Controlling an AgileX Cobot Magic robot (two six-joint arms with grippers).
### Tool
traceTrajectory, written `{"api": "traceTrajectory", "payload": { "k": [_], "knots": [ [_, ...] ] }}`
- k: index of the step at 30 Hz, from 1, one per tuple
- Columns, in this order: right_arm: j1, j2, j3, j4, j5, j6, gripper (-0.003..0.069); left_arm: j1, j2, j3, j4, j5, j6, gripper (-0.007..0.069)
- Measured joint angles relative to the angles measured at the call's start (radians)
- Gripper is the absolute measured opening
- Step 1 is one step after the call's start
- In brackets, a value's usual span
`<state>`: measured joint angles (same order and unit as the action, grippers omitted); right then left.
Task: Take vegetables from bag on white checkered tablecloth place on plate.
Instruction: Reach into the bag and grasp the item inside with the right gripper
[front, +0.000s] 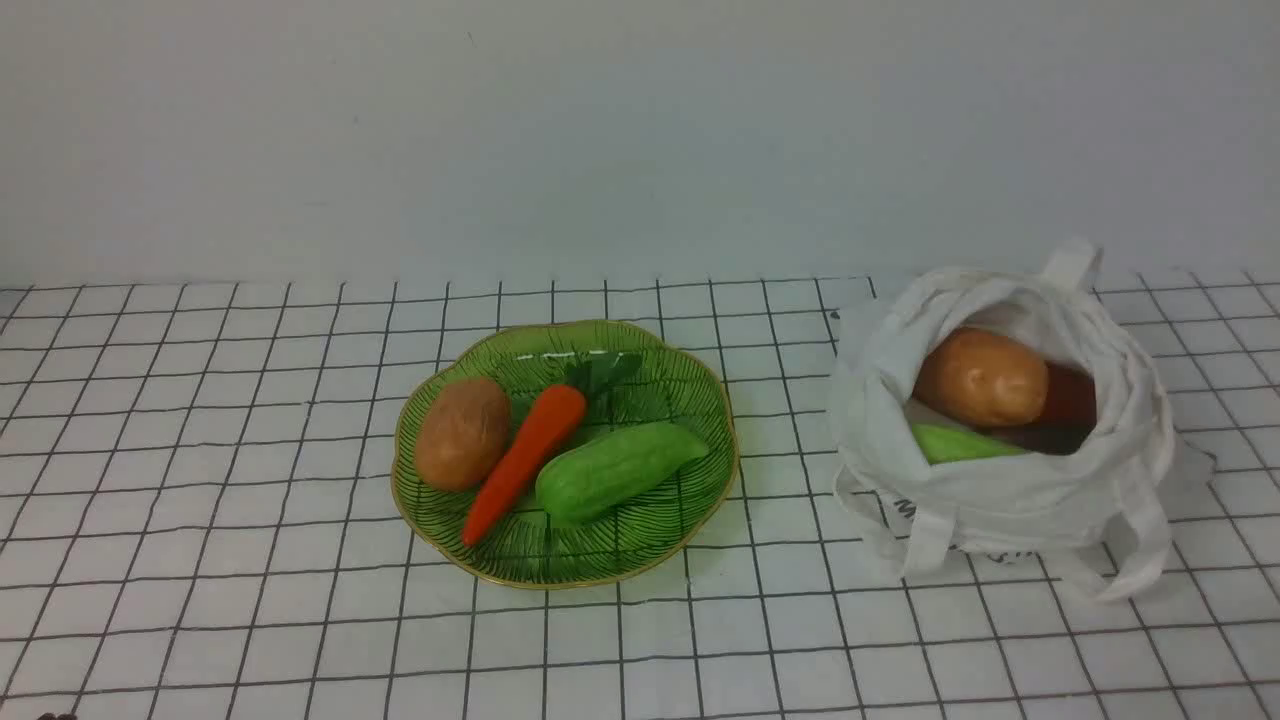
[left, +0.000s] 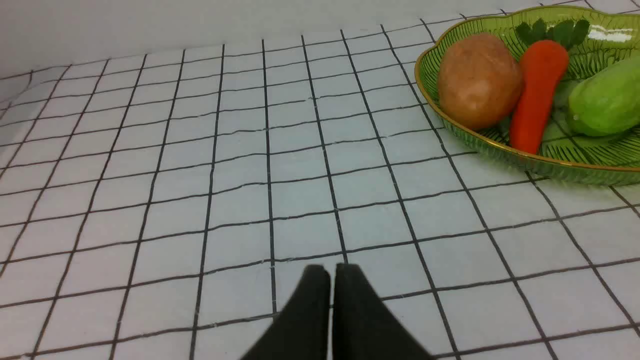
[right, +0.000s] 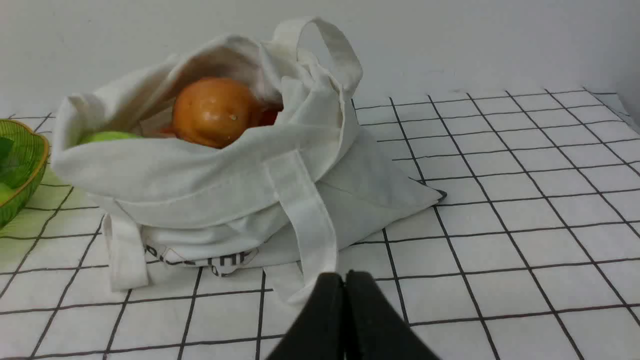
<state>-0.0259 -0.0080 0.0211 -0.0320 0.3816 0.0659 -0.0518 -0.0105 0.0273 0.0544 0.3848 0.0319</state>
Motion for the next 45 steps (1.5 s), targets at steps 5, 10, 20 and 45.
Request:
{"api": "traceTrajectory", "payload": {
  "k": [5,10,20,45],
  "knots": [
    [0.000,0.000,0.000,0.000,0.000,0.000,-0.0012,0.000,0.000,0.000,0.000,0.000,0.000,-0.0008],
    [0.000,0.000,0.000,0.000,0.000,0.000,-0.0012,0.000,0.000,0.000,0.000,0.000,0.000,-0.0008],
    [0.000,0.000,0.000,0.000,0.000,0.000,-0.0012,0.000,0.000,0.000,0.000,0.000,0.000,-0.0008],
    [0.000,0.000,0.008,0.576,-0.349,0.125,-0.0012,0.000,0.000,0.000,0.000,0.000,0.000,-0.0008]
  ]
}}
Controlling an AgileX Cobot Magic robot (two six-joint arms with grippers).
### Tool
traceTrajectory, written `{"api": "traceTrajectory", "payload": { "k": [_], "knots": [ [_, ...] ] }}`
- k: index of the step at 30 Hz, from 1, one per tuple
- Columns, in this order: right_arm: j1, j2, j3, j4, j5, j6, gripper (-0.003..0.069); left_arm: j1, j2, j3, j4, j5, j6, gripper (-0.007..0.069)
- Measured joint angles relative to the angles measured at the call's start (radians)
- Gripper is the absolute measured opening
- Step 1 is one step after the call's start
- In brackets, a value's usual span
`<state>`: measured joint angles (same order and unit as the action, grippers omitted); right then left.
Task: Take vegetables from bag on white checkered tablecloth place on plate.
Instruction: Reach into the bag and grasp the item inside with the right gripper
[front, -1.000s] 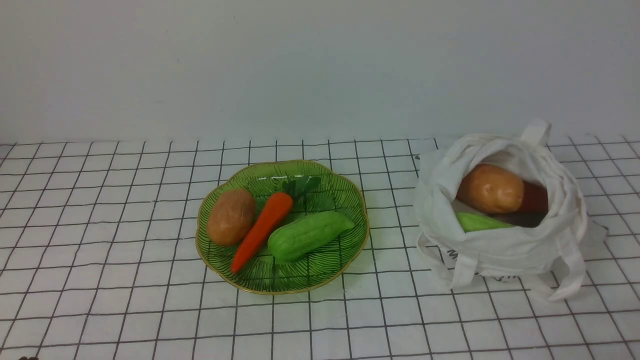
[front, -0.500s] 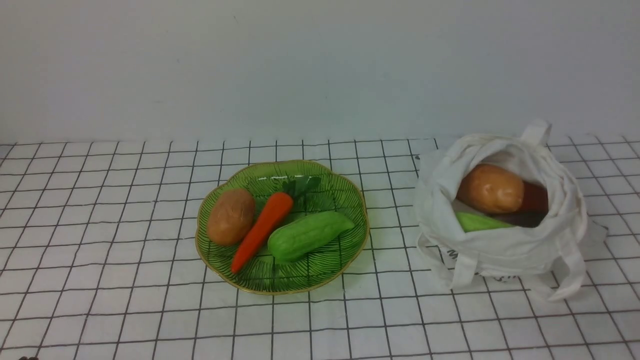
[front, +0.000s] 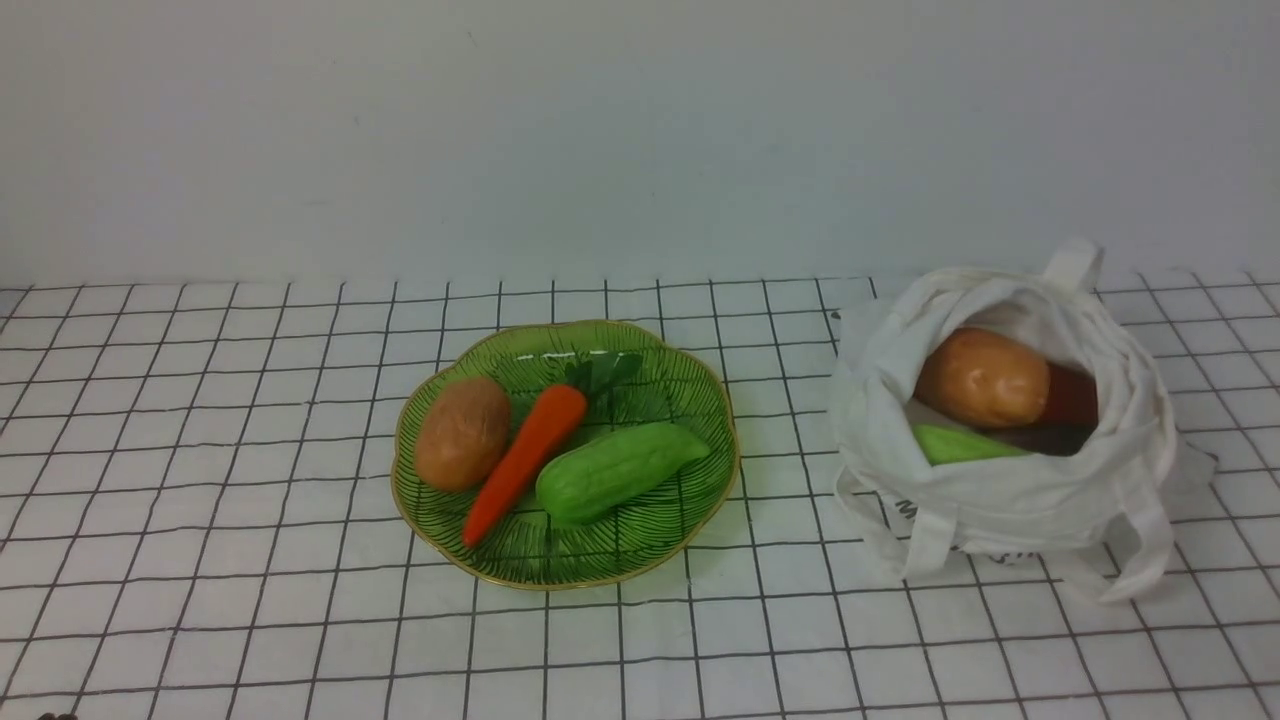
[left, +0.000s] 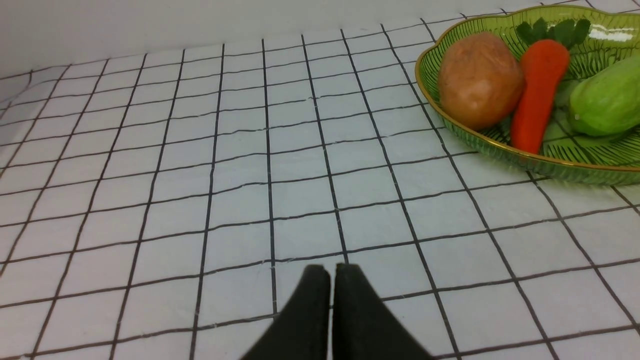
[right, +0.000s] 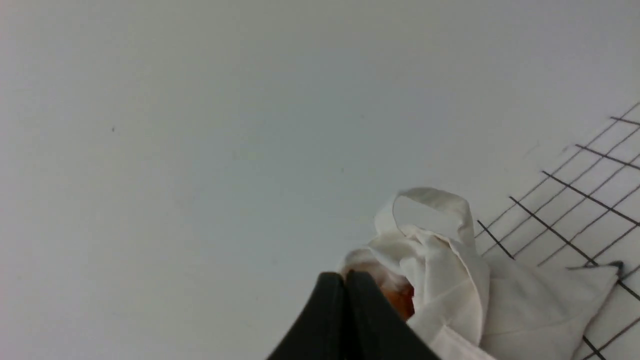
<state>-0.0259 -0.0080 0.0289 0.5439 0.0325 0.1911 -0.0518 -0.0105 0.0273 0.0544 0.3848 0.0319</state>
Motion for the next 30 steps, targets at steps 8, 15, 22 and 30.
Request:
{"api": "traceTrajectory", "payload": {
  "k": [8,15,22,30],
  "knots": [
    [0.016,0.237,-0.396,-0.143,0.286,-0.159,-0.0012,0.000,0.000,0.000,0.000,0.000,0.000,-0.0008],
    [0.022,0.747,-0.745,-0.170,0.702,-0.438,-0.0012,0.000,0.000,0.000,0.000,0.000,0.000,-0.0008],
    [0.036,1.202,-0.959,-0.097,0.747,-0.644,-0.0012,0.000,0.000,0.000,0.000,0.000,0.000,-0.0008],
    [0.137,1.499,-1.092,-0.093,0.661,-0.658,0.0016,0.000,0.000,0.000,0.000,0.000,0.000,-0.0008]
  ]
}}
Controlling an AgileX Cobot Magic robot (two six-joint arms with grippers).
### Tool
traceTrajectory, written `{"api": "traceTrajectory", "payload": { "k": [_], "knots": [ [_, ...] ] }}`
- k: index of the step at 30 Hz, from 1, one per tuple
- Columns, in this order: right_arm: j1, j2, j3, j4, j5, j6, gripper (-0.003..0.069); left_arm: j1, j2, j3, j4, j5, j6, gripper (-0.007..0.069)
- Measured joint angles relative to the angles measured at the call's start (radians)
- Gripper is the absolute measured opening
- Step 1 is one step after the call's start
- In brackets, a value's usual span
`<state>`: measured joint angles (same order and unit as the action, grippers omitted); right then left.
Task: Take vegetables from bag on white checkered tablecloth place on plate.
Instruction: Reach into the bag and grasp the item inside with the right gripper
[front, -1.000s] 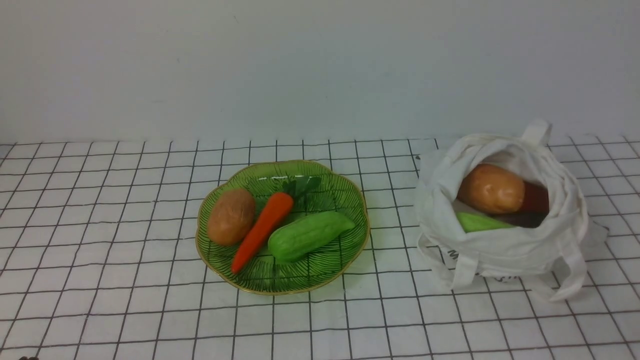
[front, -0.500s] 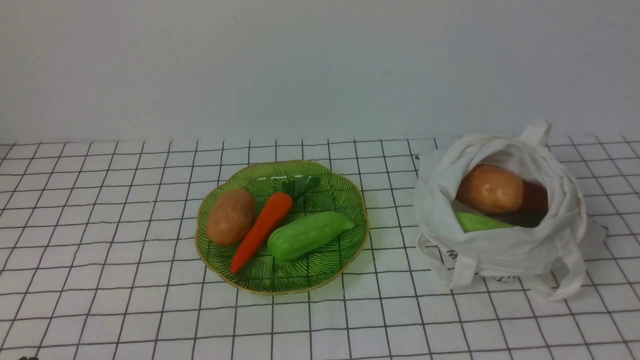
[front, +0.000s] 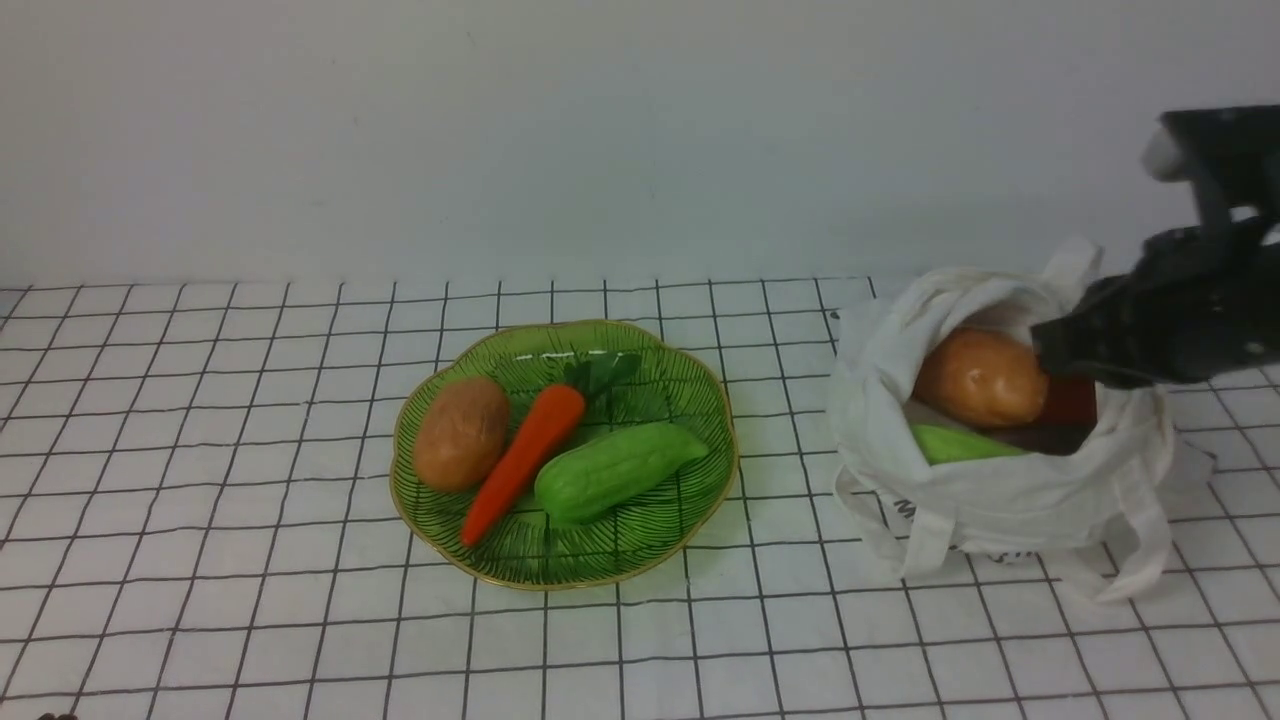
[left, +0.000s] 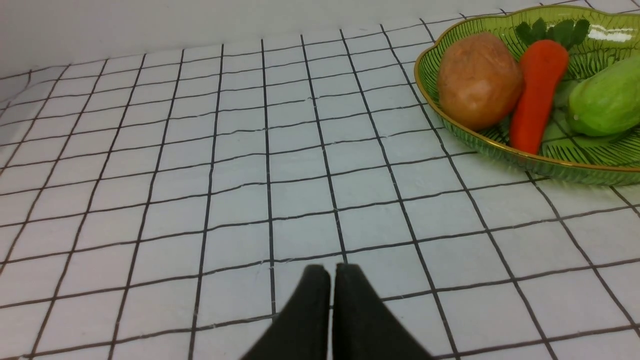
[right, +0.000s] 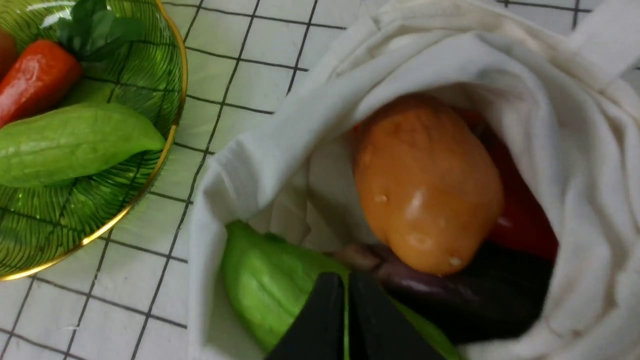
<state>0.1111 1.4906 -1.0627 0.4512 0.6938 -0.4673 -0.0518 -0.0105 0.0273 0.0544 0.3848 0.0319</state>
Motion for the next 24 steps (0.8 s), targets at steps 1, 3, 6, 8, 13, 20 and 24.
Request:
{"api": "traceTrajectory", "payload": {
  "k": [1,3,6,8,13,20,24],
  "knots": [
    [0.013,0.038,-0.014,-0.006,-0.020,-0.002,0.0038,0.000,0.000,0.000,0.000,0.000,0.000,-0.0008],
    [0.023,0.085,-0.031,-0.021,-0.047,-0.002,0.0087,0.000,0.000,0.000,0.000,0.000,0.000,-0.0008],
    [0.026,0.125,-0.046,-0.046,-0.088,-0.001,0.0176,0.000,0.000,0.000,0.000,0.000,0.000,-0.0008],
    [0.026,0.139,-0.048,-0.077,-0.121,0.020,0.0293,0.000,0.000,0.000,0.000,0.000,0.000,-0.0008],
    [0.026,0.178,-0.051,-0.141,-0.166,0.136,0.0486,0.000,0.000,0.000,0.000,0.000,0.000,-0.0008],
    [0.026,0.252,-0.052,-0.172,-0.175,0.208,0.0587,0.000,0.000,0.000,0.000,0.000,0.000,-0.0008],
    [0.026,0.270,-0.052,-0.174,-0.192,0.219,0.0552,0.000,0.000,0.000,0.000,0.000,0.000,-0.0008]
  ]
}}
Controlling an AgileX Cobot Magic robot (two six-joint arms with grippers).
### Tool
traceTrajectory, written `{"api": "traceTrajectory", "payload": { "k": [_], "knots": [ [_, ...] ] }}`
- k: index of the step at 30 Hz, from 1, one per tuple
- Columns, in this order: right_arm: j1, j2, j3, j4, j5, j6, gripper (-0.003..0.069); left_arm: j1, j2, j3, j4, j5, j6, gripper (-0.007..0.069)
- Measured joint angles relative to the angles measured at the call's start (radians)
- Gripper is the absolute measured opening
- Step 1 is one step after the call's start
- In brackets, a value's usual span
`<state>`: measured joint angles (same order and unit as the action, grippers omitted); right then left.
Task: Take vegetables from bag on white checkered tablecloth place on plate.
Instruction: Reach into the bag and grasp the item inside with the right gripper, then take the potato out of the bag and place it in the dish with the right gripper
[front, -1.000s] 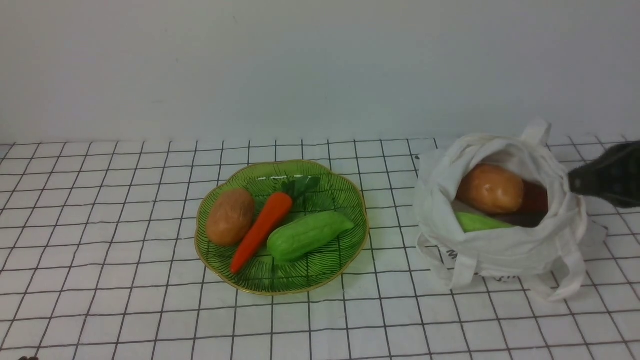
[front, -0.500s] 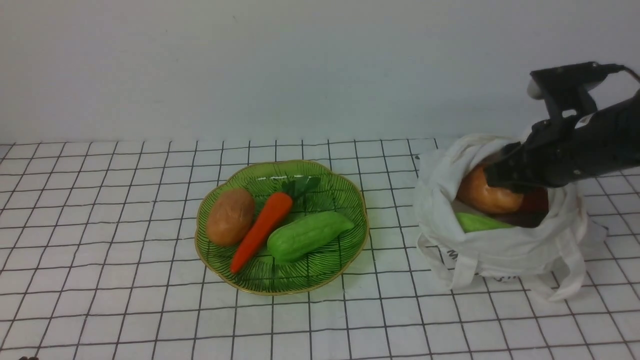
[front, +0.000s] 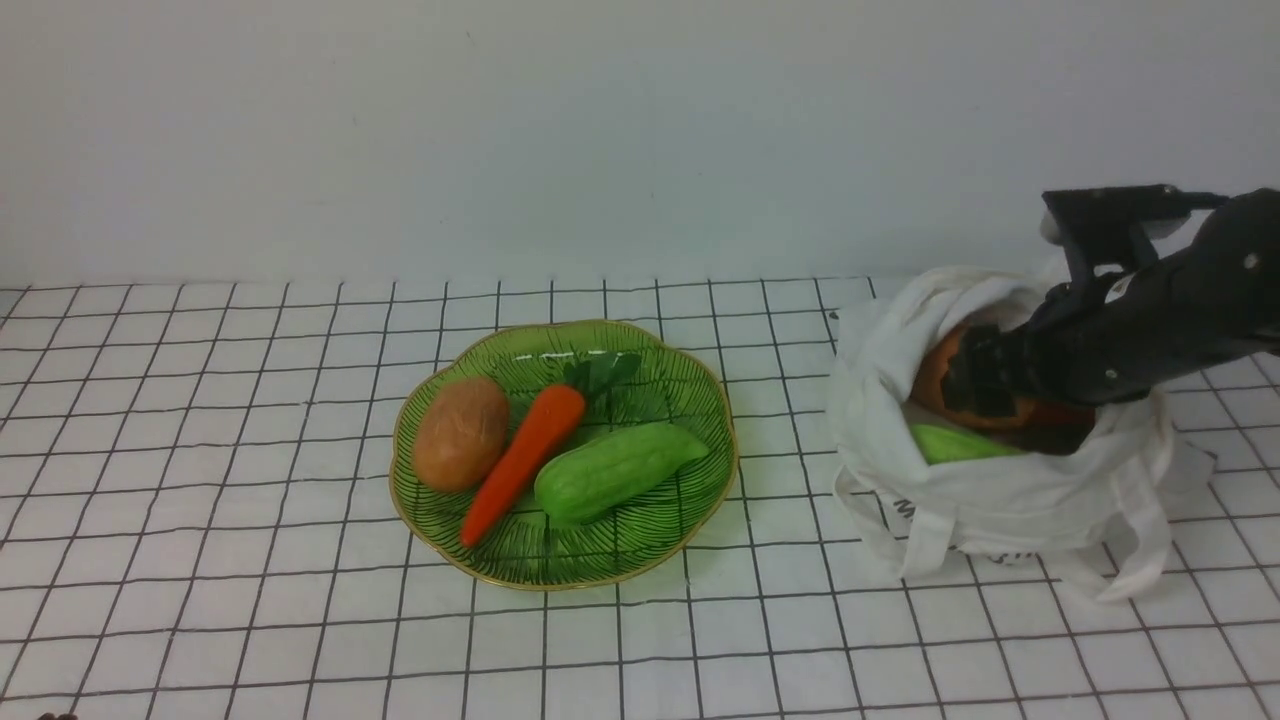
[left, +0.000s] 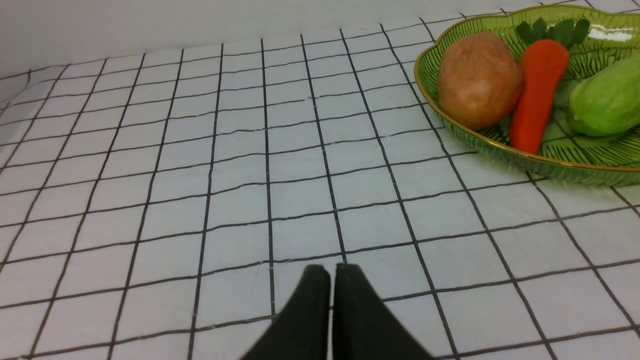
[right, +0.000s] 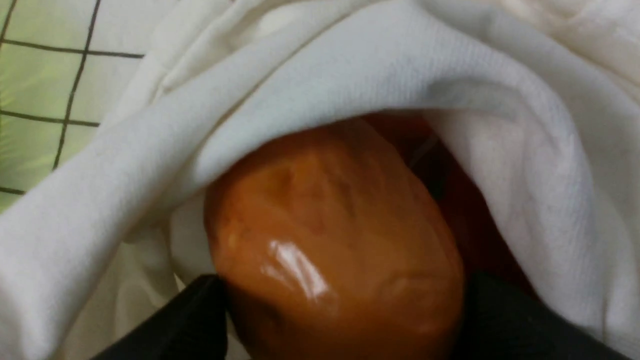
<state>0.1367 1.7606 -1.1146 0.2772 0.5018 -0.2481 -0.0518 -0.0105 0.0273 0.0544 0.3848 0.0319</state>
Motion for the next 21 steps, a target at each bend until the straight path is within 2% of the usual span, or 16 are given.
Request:
{"api": "traceTrajectory", "payload": {
  "k": [3,8,21],
  "knots": [
    [0.000,0.002,0.000,0.000,-0.007,0.002,0.0505,0.000,0.000,0.000,0.000,0.000,0.000,-0.0008],
    [0.000,-0.004,-0.004,-0.003,0.013,0.002,0.0505,0.000,0.000,0.000,0.000,0.000,0.000,-0.0008],
    [0.000,-0.294,-0.005,-0.010,0.353,0.067,0.0505,0.000,0.000,0.000,0.000,0.000,0.000,-0.0008]
  ]
}}
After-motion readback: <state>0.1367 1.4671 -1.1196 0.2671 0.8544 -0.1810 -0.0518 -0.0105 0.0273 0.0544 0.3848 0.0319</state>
